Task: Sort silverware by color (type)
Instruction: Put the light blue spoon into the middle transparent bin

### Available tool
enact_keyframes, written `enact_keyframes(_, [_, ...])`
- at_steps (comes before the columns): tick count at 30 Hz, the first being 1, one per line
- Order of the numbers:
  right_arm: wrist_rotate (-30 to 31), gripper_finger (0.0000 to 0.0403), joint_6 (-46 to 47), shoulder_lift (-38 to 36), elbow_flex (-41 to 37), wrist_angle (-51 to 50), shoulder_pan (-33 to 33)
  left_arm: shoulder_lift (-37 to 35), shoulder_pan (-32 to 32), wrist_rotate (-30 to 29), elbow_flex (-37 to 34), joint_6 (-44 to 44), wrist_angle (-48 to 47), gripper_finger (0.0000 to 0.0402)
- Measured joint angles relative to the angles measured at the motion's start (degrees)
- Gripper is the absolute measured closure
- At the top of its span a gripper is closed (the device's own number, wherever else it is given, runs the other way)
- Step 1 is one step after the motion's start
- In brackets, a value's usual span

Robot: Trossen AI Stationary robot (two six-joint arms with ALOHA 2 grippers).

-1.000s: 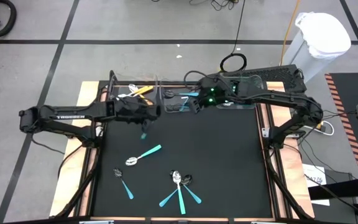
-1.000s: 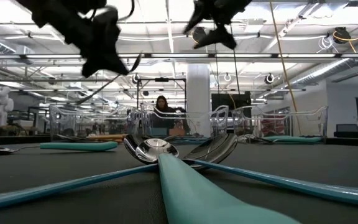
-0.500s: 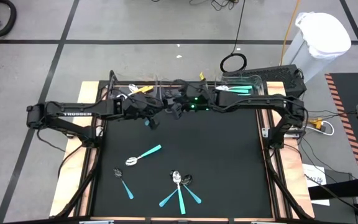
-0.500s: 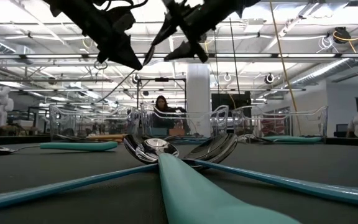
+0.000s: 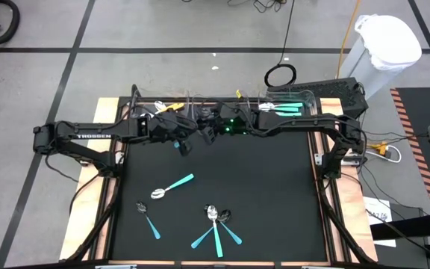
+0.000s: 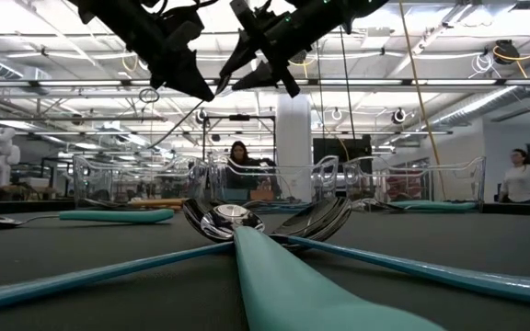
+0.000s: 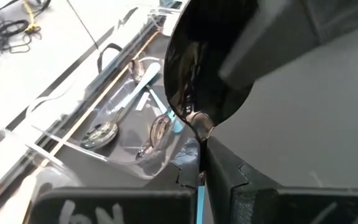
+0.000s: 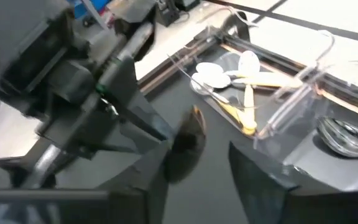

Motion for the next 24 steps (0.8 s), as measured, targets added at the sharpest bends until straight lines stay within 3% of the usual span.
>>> enact_keyframes(8, [-0.1,0.0385,0.2,0.0,0.0,-0.8,-1.1,0.0,0.1,0.9,0.0,2.0,0.5,0.0389])
enact_keyframes(13, [0.2,0.0395,1.1,-0.1,0.0,-2.5,-2.6,0.0,0.3,1.4,0.0,1.9,0.4,0.0352])
enact_keyframes(16, [3.3,0.0397,1.5,-0.5,0.0,-4.5,-4.8,-0.6,0.2,2.1,0.0,-0.7,-1.3,0.0304])
enact_keyframes(24, [-1.8,0.0397,1.9,-4.2,0.0,-4.9,-12.7,-2.9,0.2,4.2,0.1,-9.9,-13.4,0.0183])
